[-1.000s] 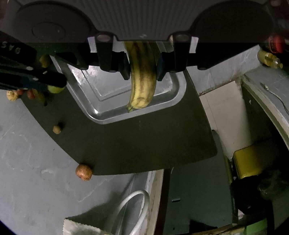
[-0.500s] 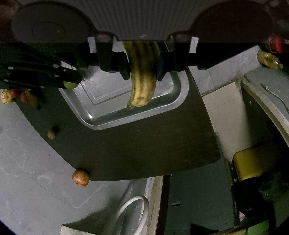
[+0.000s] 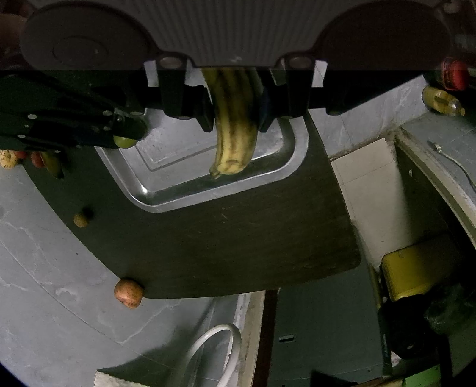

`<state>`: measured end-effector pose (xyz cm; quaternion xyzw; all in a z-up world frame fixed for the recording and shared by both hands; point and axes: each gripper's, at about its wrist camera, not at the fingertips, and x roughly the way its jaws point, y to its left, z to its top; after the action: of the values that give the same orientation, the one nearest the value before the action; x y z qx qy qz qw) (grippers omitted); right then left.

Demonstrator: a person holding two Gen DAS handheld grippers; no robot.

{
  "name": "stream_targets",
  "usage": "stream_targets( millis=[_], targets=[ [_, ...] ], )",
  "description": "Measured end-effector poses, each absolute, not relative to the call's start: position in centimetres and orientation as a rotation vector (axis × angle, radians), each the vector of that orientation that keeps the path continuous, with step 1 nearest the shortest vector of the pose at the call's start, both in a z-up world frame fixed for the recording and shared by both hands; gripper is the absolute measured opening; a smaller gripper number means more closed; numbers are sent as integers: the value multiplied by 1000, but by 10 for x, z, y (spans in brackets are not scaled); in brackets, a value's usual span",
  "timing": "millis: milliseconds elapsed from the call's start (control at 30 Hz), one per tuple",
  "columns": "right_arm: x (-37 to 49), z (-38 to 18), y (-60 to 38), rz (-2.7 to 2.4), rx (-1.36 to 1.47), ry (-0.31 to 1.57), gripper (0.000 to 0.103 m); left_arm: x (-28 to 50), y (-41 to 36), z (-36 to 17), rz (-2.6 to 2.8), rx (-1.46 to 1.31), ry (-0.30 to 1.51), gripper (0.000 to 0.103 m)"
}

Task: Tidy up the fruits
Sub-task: 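Carry the banana in the left gripper over the tray while the right carries the grape, then open the left gripper to drop the banana in the tray while the right drops the grape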

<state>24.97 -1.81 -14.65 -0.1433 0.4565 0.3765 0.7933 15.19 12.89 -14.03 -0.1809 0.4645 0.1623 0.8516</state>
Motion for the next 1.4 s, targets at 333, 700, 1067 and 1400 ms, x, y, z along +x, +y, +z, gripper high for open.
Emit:
stream_targets(
  millis=[333,700,1067,1400],
  targets=[
    [253,-141,-25,799,-282,973,36,152,129,-128,344,-371,937,46],
    [241,-100,-78,754,-171,924,58,150,119,-116,342,-361,909,69],
    [202,-54,-187,623,-58,852,86,140,74,-80,197,-389,810,95],
    [162,-31,-278,513,54,784,95,118,2,-60,68,-308,790,100]
  ],
)
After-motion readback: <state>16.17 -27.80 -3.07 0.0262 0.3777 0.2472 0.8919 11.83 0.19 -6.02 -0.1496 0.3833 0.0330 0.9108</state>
